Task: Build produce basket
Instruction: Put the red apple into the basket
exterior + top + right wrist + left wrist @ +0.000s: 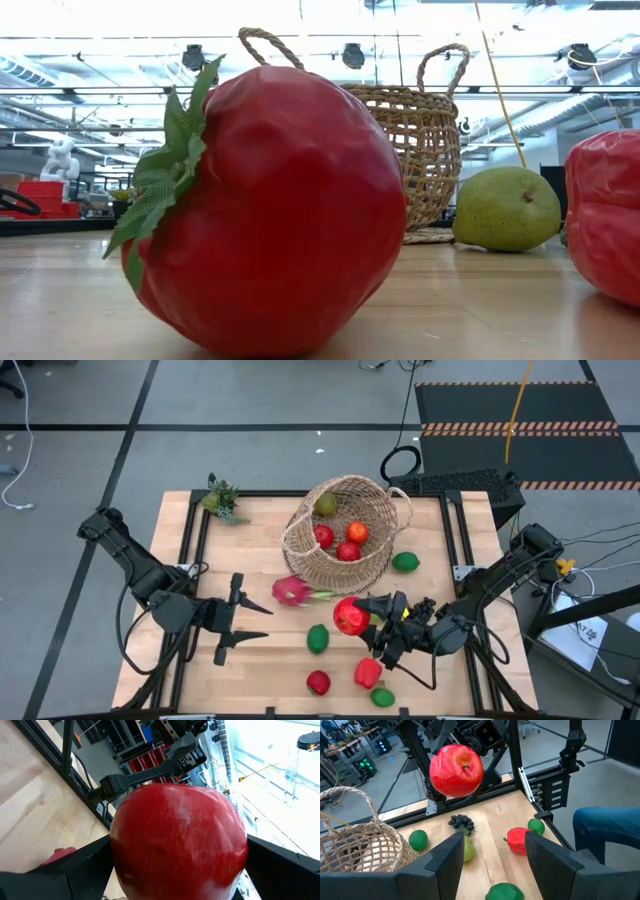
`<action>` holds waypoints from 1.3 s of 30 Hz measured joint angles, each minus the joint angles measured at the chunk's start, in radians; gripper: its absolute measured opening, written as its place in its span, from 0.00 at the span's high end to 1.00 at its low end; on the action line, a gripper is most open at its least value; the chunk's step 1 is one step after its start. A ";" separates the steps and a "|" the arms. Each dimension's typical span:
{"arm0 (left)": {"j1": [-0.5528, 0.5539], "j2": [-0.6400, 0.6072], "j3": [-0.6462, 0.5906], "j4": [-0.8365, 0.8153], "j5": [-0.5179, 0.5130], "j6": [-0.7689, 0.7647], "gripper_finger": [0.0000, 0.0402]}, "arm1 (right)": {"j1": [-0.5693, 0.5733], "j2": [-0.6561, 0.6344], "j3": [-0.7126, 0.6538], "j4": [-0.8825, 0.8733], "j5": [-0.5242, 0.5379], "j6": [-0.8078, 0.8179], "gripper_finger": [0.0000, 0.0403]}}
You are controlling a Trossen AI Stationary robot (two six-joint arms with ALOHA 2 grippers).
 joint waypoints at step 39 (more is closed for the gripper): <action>0.000 0.000 0.000 0.000 0.000 -0.002 0.48 | 0.000 0.000 0.000 0.000 -0.003 0.429 0.03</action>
